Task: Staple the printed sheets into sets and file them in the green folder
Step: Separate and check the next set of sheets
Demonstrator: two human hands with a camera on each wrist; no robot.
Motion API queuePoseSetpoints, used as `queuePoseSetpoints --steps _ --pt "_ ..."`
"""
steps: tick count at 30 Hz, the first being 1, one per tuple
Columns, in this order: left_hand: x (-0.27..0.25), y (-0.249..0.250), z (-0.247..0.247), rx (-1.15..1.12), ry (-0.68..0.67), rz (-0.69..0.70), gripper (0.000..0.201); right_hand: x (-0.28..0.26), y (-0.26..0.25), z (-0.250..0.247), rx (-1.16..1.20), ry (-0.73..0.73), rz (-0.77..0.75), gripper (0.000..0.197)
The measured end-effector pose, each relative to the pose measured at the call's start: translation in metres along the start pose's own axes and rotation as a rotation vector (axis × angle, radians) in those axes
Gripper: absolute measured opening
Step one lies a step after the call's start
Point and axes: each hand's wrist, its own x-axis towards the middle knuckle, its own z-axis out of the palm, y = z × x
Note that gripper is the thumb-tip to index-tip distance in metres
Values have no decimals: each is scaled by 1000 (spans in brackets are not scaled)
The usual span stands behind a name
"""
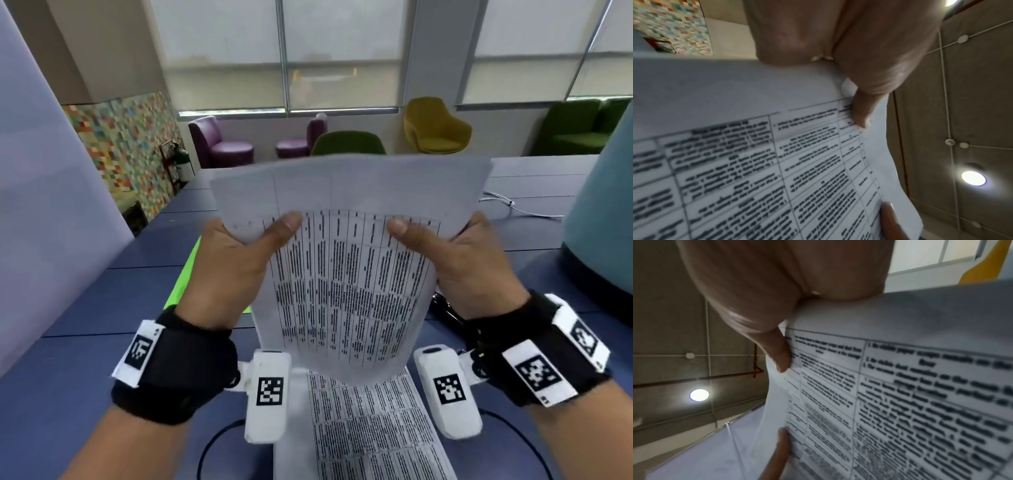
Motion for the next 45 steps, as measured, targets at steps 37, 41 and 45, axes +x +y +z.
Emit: queuePoseSetpoints --steps 37,41,45 --pt "-73 -163 -57 817 -201 -618 4 -20 169 50 -882 -738 451 39" --pt "-72 -161 -53 821 -247 -606 15 -21 170 53 -912 -750 419 34" --pt "-78 -152 -48 808 -217 -555 19 -21 169 53 -915 -740 404 25"
